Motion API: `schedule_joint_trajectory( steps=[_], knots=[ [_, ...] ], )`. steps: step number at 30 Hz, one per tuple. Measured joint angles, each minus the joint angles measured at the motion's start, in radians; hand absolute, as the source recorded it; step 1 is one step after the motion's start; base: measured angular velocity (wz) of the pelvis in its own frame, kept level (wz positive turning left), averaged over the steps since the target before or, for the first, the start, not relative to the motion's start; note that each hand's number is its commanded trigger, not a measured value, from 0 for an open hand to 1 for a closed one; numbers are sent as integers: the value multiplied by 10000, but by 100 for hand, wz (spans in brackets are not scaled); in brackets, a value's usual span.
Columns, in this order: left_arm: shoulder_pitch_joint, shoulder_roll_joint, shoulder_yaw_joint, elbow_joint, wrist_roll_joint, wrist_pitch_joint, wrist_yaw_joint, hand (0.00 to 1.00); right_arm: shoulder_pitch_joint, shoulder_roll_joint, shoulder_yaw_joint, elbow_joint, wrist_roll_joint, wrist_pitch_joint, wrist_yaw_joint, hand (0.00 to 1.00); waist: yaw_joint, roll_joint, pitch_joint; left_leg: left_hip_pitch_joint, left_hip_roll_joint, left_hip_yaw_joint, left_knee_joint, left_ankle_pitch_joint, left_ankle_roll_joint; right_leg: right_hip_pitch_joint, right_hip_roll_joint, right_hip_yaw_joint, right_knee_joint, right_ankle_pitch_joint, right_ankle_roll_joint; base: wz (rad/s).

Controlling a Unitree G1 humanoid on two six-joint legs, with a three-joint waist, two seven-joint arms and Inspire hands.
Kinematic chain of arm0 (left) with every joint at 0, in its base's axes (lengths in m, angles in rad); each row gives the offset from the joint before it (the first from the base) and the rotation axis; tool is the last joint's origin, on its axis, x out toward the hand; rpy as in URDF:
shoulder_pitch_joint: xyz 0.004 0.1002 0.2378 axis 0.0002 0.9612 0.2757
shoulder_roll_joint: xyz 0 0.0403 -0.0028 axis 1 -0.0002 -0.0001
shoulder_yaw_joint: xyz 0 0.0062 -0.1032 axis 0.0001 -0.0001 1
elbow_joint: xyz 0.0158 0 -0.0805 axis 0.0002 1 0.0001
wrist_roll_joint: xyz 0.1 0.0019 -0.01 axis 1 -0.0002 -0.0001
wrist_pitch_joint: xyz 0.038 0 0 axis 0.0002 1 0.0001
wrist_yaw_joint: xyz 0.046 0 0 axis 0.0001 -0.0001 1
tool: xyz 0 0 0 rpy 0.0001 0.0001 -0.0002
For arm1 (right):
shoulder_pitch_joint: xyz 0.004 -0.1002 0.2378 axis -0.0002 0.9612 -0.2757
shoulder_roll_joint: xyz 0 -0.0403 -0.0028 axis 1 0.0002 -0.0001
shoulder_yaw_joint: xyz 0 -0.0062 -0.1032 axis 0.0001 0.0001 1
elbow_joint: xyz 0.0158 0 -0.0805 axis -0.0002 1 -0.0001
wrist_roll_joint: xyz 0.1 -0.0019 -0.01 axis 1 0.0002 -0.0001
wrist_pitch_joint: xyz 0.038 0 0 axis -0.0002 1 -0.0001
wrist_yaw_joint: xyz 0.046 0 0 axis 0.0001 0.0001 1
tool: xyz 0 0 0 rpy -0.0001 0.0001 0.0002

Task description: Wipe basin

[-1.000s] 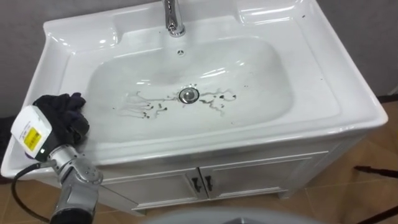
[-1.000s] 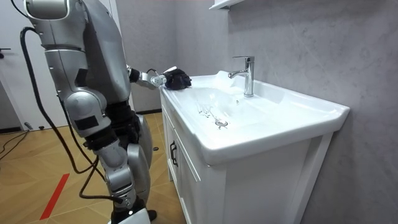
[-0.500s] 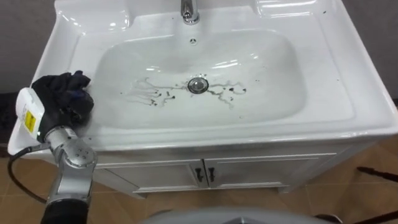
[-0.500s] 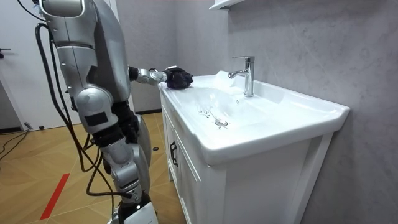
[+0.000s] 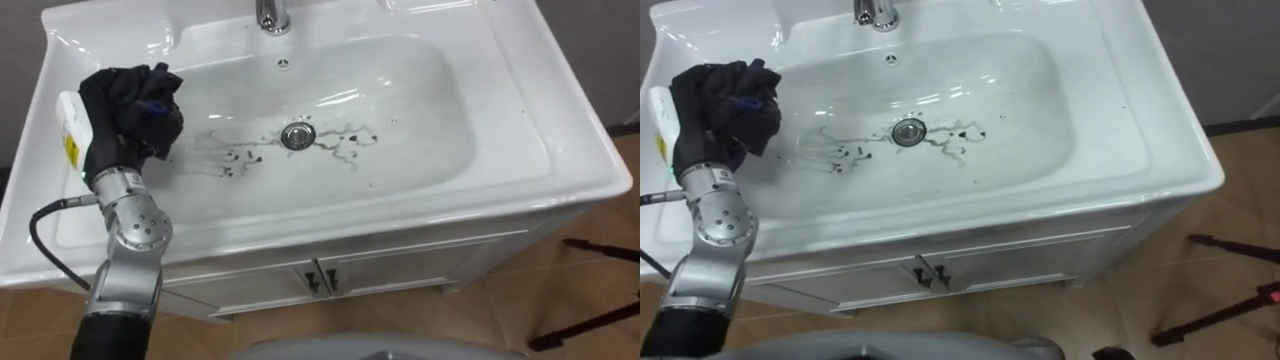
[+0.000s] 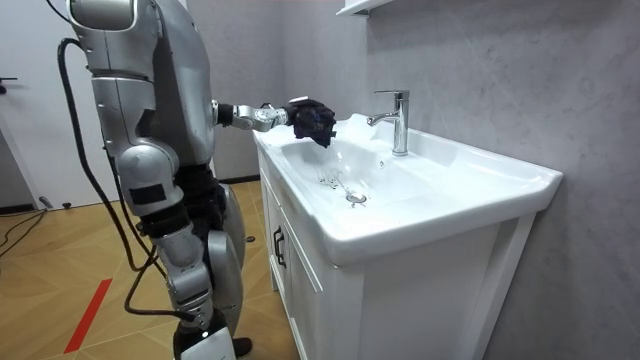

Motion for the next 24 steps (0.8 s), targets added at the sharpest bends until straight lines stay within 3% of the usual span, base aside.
schedule_joint_trajectory(
  steps=[11,14,17,24],
  knots=[
    [-52,0,-4,-27,444,16,-93,100,31,98,-2,189,-93,27,-14,0,-85,-6,70,117,12,108,34,-3,5,-26,-43,218,-8,-5,8,-4],
    [-51,3,-17,-12,615,226,-197,100,93,122,119,186,-72,217,-11,0,-121,48,68,120,12,115,47,-3,6,-35,-19,252,6,-1,15,-1],
    [-51,35,-232,12,1571,652,-422,100,142,118,184,186,-75,441,2,0,-206,144,53,106,21,249,53,-2,6,-50,-22,271,24,-1,15,0],
    [-53,77,-680,419,2517,1018,-925,100,179,88,194,165,-81,441,-90,0,-400,211,21,180,29,352,34,-2,6,1,-1,401,66,6,10,-6]
  ],
)
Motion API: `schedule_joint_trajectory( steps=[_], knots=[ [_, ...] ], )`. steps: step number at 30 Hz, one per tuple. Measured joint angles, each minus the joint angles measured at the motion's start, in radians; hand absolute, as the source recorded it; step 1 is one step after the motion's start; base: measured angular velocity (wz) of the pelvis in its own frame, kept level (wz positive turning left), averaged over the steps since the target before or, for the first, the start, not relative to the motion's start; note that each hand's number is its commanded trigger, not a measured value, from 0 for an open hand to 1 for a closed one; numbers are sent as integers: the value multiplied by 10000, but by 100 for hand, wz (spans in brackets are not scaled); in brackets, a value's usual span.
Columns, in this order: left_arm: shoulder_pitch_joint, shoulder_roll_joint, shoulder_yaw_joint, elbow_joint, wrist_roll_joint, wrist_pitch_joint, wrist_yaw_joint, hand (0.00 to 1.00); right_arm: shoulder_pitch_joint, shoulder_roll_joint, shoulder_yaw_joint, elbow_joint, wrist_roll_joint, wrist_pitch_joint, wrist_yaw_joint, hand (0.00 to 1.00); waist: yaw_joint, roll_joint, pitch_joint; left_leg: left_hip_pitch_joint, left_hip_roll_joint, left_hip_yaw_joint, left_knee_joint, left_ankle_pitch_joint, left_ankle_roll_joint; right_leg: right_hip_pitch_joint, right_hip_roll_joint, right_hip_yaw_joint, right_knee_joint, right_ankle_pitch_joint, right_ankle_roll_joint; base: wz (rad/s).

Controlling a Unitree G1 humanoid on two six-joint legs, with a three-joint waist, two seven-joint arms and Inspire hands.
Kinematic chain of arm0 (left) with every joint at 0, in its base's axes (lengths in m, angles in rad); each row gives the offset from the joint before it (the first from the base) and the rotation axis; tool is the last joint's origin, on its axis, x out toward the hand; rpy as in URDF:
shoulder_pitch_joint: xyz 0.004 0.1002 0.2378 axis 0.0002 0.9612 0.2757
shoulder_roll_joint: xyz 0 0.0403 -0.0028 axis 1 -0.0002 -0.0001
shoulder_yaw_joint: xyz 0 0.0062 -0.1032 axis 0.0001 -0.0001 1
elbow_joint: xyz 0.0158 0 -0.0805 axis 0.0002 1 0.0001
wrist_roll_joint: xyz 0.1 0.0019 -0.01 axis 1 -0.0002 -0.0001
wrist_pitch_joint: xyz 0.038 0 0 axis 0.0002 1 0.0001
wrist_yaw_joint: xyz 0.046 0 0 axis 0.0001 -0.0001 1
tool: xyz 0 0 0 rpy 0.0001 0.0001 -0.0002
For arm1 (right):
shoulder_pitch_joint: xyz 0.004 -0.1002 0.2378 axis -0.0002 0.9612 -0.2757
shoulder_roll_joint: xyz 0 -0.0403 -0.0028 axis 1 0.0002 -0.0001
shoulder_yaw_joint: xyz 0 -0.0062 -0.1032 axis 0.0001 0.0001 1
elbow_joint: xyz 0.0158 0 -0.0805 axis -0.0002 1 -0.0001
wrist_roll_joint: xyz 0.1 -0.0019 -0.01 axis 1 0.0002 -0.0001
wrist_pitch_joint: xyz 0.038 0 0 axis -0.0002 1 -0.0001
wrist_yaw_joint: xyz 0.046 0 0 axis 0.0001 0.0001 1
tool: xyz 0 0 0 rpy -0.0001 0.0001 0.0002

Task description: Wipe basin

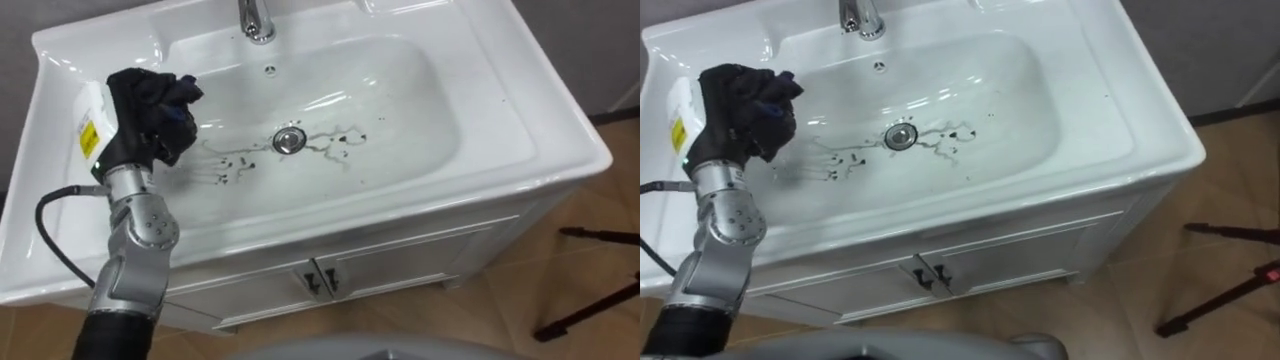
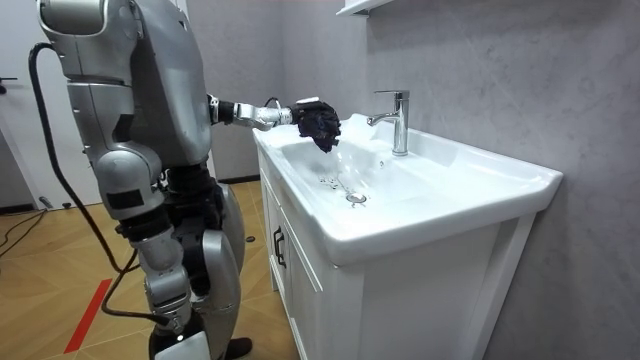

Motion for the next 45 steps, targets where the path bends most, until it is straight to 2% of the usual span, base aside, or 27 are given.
schedule_joint_trajectory(
  steps=[3,7,10,14,19,25,32,35,37,40,45],
  knots=[
    [-223,-1,-14,681,329,19,-233,100,-4,-34,-12,3,-8,22,19,0,-51,3,55,41,17,2,2,-2,-2,-22,0,95,67,0,-2,-8],
    [-363,-16,-78,1458,331,367,-805,100,-73,-21,-16,-49,5,191,107,0,-174,33,71,-33,26,106,4,-3,-1,-118,-16,154,73,-11,-12,-4],
    [-362,-29,-173,1495,332,534,-1328,100,-44,7,-10,-37,24,258,125,0,-197,26,67,-76,29,132,-3,-2,0,-161,-18,126,89,-11,-11,3],
    [-363,-27,-206,1507,358,686,-1611,100,-60,15,0,8,88,351,88,0,-215,-11,66,-115,30,138,7,-2,0,-198,-48,103,106,-9,-9,0],
    [-364,-24,-508,1572,1411,800,-2058,100,-20,19,3,-98,80,433,83,0,-233,-4,53,-250,37,174,13,-1,1,-358,-50,106,145,-5,-10,0],
    [-645,-26,-610,2460,2281,1148,-2298,100,11,6,-25,-185,77,439,-170,0,-442,28,31,-275,58,375,12,-2,1,-390,-48,161,129,2,-16,-2],
    [-971,-27,-610,3069,2292,1222,-2396,100,49,5,-36,-176,80,439,-437,0,-544,202,-48,-210,94,417,-59,-2,0,-353,-34,144,170,24,-34,-1],
    [-977,-27,-620,3124,2292,1346,-2585,100,41,1,-37,-181,79,439,-578,0,-626,164,20,-199,139,491,-66,-2,0,-376,-14,135,271,33,-49,0],
    [-991,-27,-704,3496,2278,1348,-2613,100,29,-16,-50,-186,87,439,-703,0,-686,160,29,-164,142,521,-53,-2,0,-394,-13,143,274,33,-50,0],
    [-1172,-43,-790,3877,2274,1235,-2611,100,-7,-16,-38,-206,81,435,-720,0,-685,157,30,-204,140,549,-30,-2,3,-482,-11,237,275,14,-51,-2],
    [-1216,-43,-995,3896,2270,1239,-2515,100,-46,-32,-15,-233,334,519,-743,0,-675,191,4,-489,154,754,13,40,70,-917,-22,417,483,39,-25,-10]
  ],
)
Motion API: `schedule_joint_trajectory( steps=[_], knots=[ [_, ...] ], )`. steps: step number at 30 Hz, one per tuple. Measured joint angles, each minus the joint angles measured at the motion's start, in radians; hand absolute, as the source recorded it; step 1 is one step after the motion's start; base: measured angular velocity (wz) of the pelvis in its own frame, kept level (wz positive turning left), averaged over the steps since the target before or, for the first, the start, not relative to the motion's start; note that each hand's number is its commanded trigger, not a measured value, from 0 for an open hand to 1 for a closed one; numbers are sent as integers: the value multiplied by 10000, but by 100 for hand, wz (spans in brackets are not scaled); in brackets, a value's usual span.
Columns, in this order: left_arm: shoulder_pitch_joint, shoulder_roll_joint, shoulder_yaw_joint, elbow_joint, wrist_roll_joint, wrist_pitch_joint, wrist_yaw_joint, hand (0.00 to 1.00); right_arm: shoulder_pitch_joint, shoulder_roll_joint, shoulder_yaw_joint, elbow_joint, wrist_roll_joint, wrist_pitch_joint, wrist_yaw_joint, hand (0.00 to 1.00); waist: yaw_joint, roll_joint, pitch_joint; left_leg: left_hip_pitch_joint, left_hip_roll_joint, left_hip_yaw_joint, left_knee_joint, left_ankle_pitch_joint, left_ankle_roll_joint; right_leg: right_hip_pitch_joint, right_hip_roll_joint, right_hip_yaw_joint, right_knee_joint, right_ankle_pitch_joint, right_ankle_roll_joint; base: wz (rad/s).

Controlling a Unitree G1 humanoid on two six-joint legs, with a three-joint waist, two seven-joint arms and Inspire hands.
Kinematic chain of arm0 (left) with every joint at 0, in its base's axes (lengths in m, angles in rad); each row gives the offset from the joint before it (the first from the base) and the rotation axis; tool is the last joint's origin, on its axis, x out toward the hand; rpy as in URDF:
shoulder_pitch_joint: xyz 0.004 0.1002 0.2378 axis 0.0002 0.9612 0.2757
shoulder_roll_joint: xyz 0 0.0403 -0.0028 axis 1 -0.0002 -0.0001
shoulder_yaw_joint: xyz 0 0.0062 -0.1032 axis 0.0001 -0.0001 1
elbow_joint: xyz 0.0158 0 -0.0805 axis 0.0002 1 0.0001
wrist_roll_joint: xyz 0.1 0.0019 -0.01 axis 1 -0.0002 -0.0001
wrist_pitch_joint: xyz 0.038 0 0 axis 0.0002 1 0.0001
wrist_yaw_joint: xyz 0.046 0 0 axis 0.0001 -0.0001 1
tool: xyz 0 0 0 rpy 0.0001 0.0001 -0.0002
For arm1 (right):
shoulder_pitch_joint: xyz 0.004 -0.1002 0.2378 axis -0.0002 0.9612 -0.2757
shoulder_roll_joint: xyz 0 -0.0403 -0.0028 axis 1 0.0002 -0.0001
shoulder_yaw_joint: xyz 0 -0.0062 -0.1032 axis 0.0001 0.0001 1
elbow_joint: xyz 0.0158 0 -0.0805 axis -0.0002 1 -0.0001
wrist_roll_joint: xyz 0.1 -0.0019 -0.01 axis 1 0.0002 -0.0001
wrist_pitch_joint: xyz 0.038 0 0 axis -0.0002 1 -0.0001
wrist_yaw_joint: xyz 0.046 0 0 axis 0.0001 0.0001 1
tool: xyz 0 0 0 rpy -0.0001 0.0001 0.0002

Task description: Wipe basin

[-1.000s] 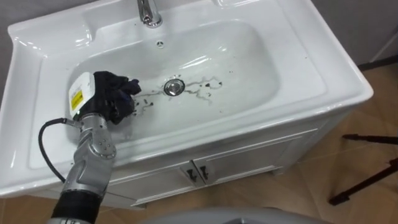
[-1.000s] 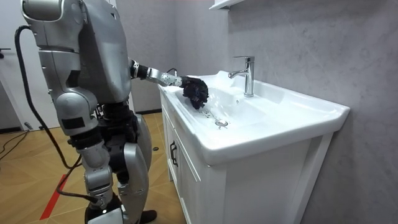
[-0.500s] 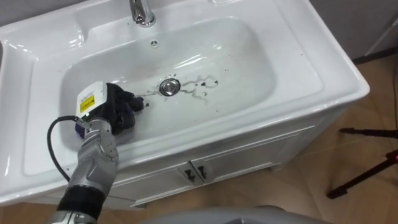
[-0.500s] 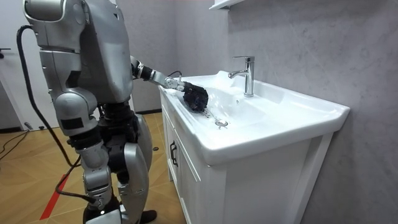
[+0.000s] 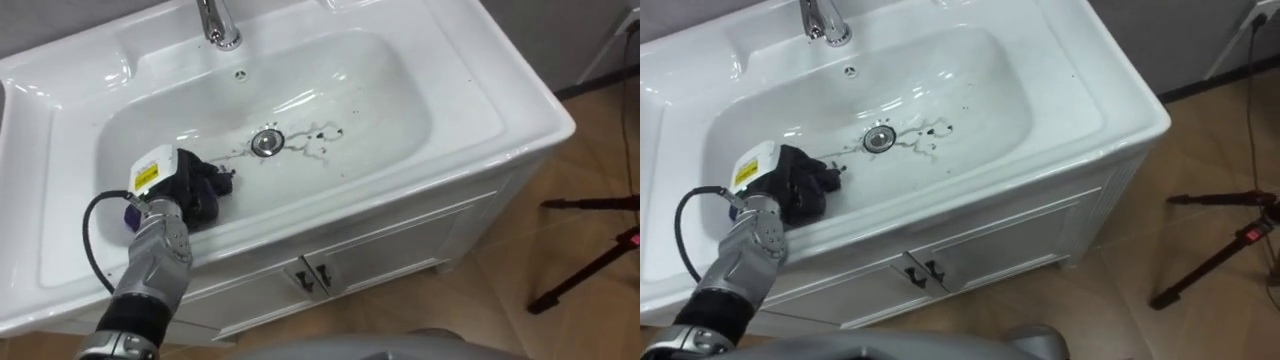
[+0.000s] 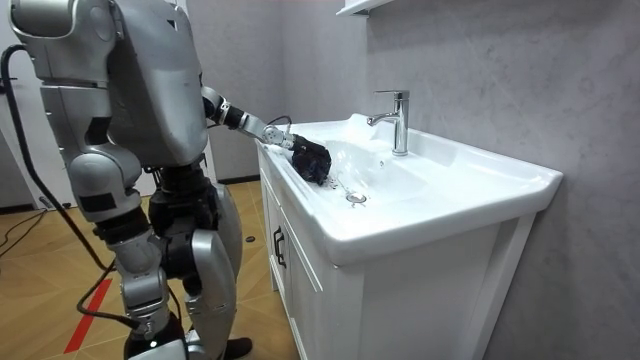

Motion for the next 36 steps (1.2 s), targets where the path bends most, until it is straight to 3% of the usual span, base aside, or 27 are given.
schedule_joint_trajectory(
  steps=[5,7,12,17,19,26,29,36],
  knots=[
    [-529,-2,-156,726,-70,-50,238,100,-268,-73,-24,2,612,108,-136,0,-57,39,-24,-177,17,441,-62,62,70,-383,-32,202,159,10,8,-14],
    [-1185,-19,-248,1506,-79,-114,282,100,-484,-93,-18,34,894,97,-216,0,-63,44,-27,-278,17,510,-64,66,76,-513,-26,252,167,44,25,-8],
    [-2186,-168,-269,2742,-646,-336,642,100,-630,-84,25,54,1362,-50,-360,0,-132,38,-24,-464,33,744,-68,67,80,-762,23,396,170,90,40,-9],
    [-3247,-310,-224,3881,-1666,-574,929,100,-803,-89,18,136,1366,-191,-383,0,-307,-75,44,-635,37,895,-82,70,85,-1047,25,531,350,92,46,-11],
    [-3717,-338,-215,4294,-2316,-625,1040,100,-912,-84,23,136,1586,-204,-423,0,-339,-167,76,-727,80,1231,-84,70,85,-1224,31,627,352,96,47,-15],
    [-4208,-367,-256,4623,-3779,-834,1106,100,-1094,-86,14,120,1664,-203,-499,0,-439,-304,77,-959,142,1723,-76,86,112,-1742,82,1061,632,128,48,-18],
    [-4388,-248,-253,4825,-4240,-902,1108,100,-1268,-86,20,115,1663,-218,-496,0,-531,-337,87,-1080,149,1933,-50,90,118,-2008,60,1126,851,114,56,-9],
    [-5191,-288,-491,5674,-5173,-1032,1115,100,-1323,-59,417,144,1726,-311,-496,0,-893,-416,145,-1447,203,1987,250,130,186,-2250,31,1271,857,176,136,2]
  ],
)
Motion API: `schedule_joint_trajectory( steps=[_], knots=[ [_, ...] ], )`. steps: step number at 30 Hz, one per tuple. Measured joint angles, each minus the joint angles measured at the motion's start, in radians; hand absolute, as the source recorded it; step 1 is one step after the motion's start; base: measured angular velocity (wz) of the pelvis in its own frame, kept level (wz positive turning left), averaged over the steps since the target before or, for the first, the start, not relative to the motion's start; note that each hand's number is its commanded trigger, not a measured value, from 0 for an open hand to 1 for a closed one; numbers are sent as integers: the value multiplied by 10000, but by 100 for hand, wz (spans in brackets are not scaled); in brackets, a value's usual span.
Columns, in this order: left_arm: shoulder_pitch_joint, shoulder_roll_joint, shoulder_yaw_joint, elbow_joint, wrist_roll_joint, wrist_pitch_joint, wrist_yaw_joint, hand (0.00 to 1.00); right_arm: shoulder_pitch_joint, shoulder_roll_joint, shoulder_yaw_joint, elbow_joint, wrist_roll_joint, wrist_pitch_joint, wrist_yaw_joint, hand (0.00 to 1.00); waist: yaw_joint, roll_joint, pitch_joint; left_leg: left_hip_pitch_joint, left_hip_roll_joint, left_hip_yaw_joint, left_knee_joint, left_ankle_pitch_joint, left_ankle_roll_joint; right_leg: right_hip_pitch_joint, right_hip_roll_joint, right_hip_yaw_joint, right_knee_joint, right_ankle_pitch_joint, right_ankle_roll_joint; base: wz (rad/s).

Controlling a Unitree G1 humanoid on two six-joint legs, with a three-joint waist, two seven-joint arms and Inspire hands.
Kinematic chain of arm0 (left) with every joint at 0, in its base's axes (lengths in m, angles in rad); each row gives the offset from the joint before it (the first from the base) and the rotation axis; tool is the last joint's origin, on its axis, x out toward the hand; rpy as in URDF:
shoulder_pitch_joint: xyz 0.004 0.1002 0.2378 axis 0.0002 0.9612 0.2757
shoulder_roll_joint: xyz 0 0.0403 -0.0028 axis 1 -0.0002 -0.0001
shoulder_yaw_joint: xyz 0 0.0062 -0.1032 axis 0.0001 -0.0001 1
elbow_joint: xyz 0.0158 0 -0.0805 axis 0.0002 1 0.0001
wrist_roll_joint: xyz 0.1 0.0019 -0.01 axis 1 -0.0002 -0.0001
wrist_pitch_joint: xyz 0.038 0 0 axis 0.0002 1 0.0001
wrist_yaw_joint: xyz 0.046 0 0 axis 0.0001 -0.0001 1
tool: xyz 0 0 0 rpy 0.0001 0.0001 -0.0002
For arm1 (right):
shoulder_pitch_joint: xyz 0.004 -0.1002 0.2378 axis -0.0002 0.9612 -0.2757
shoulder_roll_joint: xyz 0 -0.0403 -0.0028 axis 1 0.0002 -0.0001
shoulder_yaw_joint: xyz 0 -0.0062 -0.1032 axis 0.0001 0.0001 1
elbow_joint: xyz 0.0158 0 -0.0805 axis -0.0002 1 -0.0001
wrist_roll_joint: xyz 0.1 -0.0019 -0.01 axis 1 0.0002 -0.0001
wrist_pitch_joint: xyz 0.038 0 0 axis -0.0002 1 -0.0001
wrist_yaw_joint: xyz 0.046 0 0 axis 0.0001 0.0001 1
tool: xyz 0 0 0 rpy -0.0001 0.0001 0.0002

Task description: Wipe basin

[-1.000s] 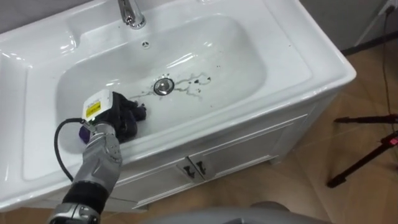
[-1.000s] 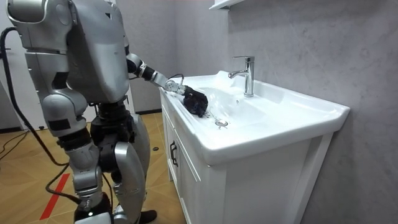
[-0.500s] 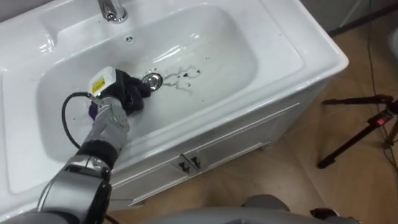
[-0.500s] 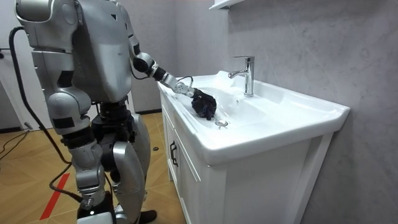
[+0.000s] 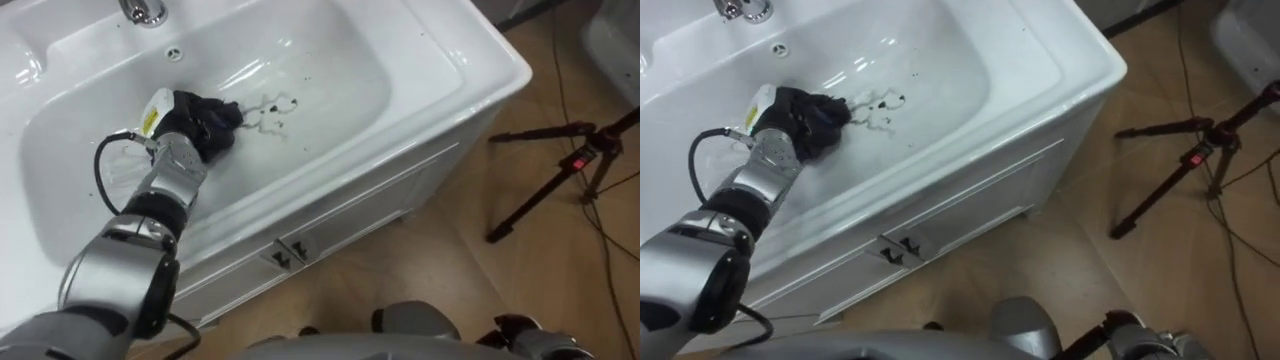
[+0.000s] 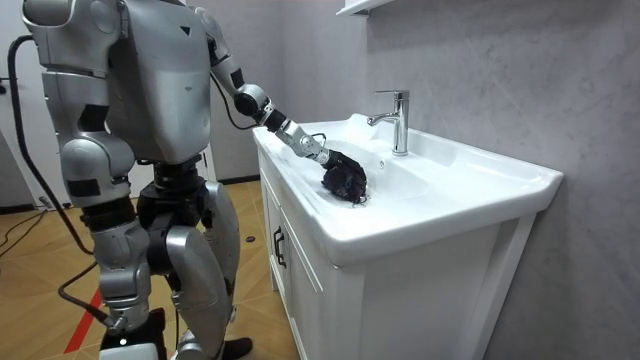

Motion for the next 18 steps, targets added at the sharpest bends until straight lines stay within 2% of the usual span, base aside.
schedule_joint_trajectory(
  steps=[2,3,4,8,10,11,12,13,15,18],
  knots=[
    [-163,-34,-152,-7,-121,-4,0,100,-40,5,2,-6,-19,3,23,0,-6,18,-9,-124,65,118,41,0,1,-151,17,77,18,54,11,-13],
    [-325,-57,-214,-5,-155,-4,-1,100,-66,0,9,-2,-36,3,26,0,-28,111,-24,-253,100,211,87,1,2,-270,37,92,6,133,12,-11],
    [-480,-78,-213,-3,-347,-20,0,100,-91,-5,22,7,-38,0,35,0,-102,100,19,-342,102,231,81,15,25,-367,30,88,6,170,15,-6],
    [-765,-285,-514,-7,-817,-218,-22,100,-176,-6,226,192,-20,-33,39,0,-290,148,39,-398,100,316,76,42,70,-495,46,177,68,201,11,-9],
    [-1035,-398,-687,-6,-941,-309,-24,100,-378,-6,439,319,-26,-37,40,0,-305,145,99,-425,118,480,76,42,70,-670,60,371,202,208,8,-25],
    [-1100,-414,-741,-5,-996,-313,-24,100,-380,-4,465,322,-28,-37,41,0,-349,198,90,-426,119,493,76,42,70,-681,64,373,209,215,4,-12],
    [-1187,-421,-906,-3,-1169,-338,-24,100,-374,-4,532,335,-25,-40,59,0,-482,151,140,-426,122,515,76,42,70,-682,75,373,210,216,3,-4],
    [-1261,-430,-1046,-8,-1286,-357,-24,100,-445,-12,600,309,-18,-44,108,0,-541,227,102,-425,128,545,85,42,71,-695,90,406,218,217,2,-3],
    [-1398,-527,-1092,-85,-1301,-346,-61,100,-467,-9,671,336,25,-19,177,0,-548,259,123,-449,144,564,91,42,70,-719,139,492,193,223,9,-5],
    [-1407,-640,-1093,-368,-1301,-347,-61,100,-498,-3,761,342,197,1,289,0,-540,285,113,-451,147,627,91,42,71,-735,166,556,181,228,9,-4]
  ],
)
